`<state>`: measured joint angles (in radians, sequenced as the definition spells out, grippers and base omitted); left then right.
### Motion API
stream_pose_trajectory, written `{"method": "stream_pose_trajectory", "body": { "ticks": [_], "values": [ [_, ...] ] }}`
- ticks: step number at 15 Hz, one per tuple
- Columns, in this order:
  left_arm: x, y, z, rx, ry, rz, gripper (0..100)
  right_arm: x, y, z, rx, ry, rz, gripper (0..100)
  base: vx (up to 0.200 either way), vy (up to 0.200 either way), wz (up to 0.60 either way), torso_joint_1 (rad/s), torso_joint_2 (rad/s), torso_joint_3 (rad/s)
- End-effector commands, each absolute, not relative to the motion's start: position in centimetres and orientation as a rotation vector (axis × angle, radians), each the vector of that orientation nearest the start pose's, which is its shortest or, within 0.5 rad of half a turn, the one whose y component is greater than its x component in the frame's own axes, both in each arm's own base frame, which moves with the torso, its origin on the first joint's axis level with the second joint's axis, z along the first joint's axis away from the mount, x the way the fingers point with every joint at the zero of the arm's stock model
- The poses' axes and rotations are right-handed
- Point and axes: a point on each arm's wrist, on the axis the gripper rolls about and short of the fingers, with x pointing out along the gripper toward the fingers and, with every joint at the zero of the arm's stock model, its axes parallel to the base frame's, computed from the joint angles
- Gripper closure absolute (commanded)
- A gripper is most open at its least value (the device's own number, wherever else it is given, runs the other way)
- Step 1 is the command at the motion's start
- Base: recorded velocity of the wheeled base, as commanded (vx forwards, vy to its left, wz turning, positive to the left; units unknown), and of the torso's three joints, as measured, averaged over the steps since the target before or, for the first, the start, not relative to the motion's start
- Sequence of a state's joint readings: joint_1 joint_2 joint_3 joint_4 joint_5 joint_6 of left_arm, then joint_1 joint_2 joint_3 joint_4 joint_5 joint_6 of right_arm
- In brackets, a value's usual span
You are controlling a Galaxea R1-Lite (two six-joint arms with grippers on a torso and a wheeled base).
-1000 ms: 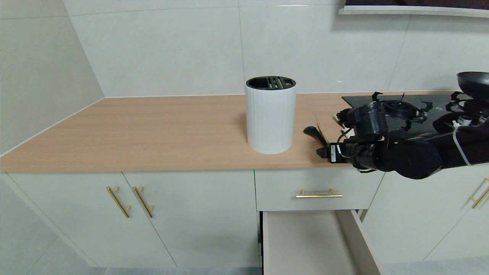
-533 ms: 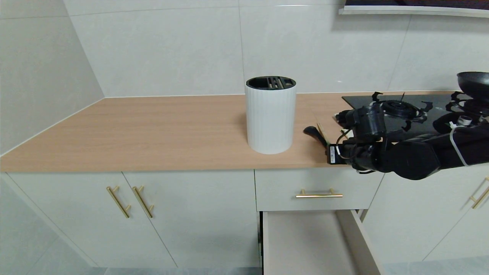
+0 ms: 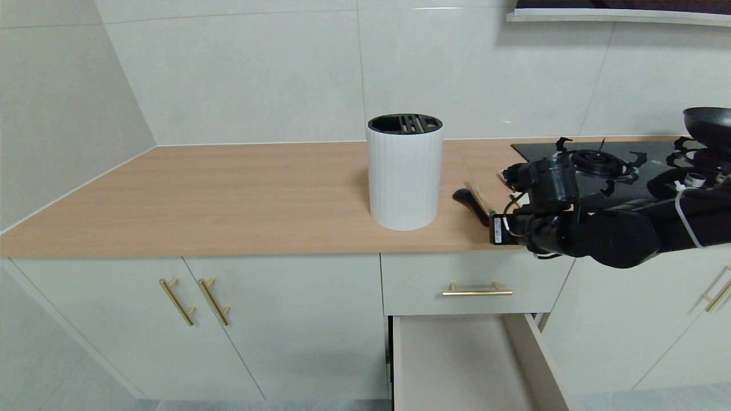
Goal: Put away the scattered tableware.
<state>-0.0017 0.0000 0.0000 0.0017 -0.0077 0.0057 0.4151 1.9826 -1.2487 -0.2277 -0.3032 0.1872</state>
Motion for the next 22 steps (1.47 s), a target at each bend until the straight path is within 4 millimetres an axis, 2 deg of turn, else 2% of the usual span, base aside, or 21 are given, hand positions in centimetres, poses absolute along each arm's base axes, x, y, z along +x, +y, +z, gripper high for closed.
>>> {"method": "stream_pose_trajectory", "body": {
  "ticks": [1,4,5,7,8,9,10,11,13,14,16,22],
  "values": [
    [-2.3,0.0,7.5,0.006,0.003,-0.009,0,35.2,14.8,17.8,0.017,0.456,0.067,100,0.0,0.0,0.0,0.0,0.0,0.0],
    [-2.3,0.0,7.5,0.006,0.003,-0.009,0,31.3,13.4,22.1,0.053,0.376,0.087,100,0.0,0.0,0.0,0.0,0.0,0.0],
    [-2.3,0.0,7.5,0.006,0.003,-0.009,0,28.9,12.7,23.9,0.059,0.357,0.101,100,0.0,0.0,0.0,0.0,0.0,0.0],
    [-2.3,0.0,7.5,0.006,0.003,-0.009,0,24.5,10.9,26.0,0.069,0.355,0.164,100,0.0,0.0,0.0,0.0,0.0,0.0],
    [-2.3,0.0,7.5,0.006,0.003,-0.009,0,23.6,10.5,26.4,0.07,0.359,0.174,100,0.0,0.0,0.0,0.0,0.0,0.0],
    [-2.3,0.0,7.5,0.006,0.003,-0.009,0,20.5,9.3,27.1,0.05,0.418,0.191,100,0.0,0.0,0.0,0.0,0.0,0.0],
    [-2.3,0.0,7.5,0.006,0.003,-0.009,0,19.4,9.0,27.4,0.042,0.439,0.207,100,0.0,0.0,0.0,0.0,0.0,0.0],
    [-2.3,0.0,7.5,0.006,0.003,-0.009,0,17.2,8.7,27.8,0.033,0.483,0.277,100,0.0,0.0,0.0,0.0,0.0,0.0],
    [-2.3,0.0,7.5,0.006,0.003,-0.009,0,14.8,8.0,27.7,0.044,0.573,0.423,100,0.0,0.0,0.0,0.0,0.0,0.0],
    [-2.3,0.0,7.5,0.006,0.003,-0.009,0,14.0,7.7,27.6,0.045,0.638,0.486,100,0.0,0.0,0.0,0.0,0.0,0.0],
    [-2.3,0.0,7.5,0.006,0.003,-0.009,0,13.6,7.7,27.0,0.049,0.704,0.554,100,0.0,0.0,0.0,0.0,0.0,0.0],
    [-2.3,0.0,7.5,0.006,0.003,-0.009,0,14.9,8.7,24.0,-0.056,0.816,0.593,100,0.0,0.0,0.0,0.0,0.0,0.0]
  ]
}}
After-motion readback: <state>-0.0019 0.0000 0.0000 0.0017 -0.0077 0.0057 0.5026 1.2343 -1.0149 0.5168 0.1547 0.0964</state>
